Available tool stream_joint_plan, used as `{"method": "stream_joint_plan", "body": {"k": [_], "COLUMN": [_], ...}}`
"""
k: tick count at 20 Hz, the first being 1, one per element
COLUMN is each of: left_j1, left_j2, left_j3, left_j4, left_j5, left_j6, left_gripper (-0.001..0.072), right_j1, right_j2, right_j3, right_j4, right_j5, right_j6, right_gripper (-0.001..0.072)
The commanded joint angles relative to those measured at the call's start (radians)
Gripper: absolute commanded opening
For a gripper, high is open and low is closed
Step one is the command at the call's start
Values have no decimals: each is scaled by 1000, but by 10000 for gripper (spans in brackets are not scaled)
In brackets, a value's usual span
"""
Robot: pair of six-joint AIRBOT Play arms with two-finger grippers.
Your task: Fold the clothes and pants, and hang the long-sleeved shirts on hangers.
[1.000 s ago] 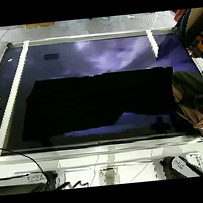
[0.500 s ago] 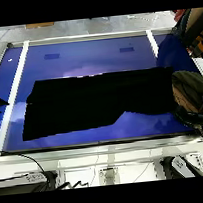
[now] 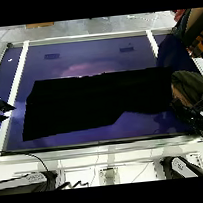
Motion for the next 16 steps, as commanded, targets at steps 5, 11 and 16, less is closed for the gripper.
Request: {"method": "stream_joint_plan", "body": {"k": [5, 11, 16], "left_j1": [-2, -2, -1], "left_j2": [273, 361, 349], "left_j3": [-293, -368, -408], "left_j4": [48, 48, 57], "left_j5": [251, 267, 284], "left_j6": [18, 31, 34], "left_gripper": [608, 610, 610], "right_j1": [36, 36, 36], "right_j2": [-10, -10, -14], "right_j3": [-1, 10, 30], "right_j4": [-79, -198, -239], "right_j5": [22, 142, -44], "right_j6": [184, 251, 307], "right_gripper": [464, 575, 499]}}
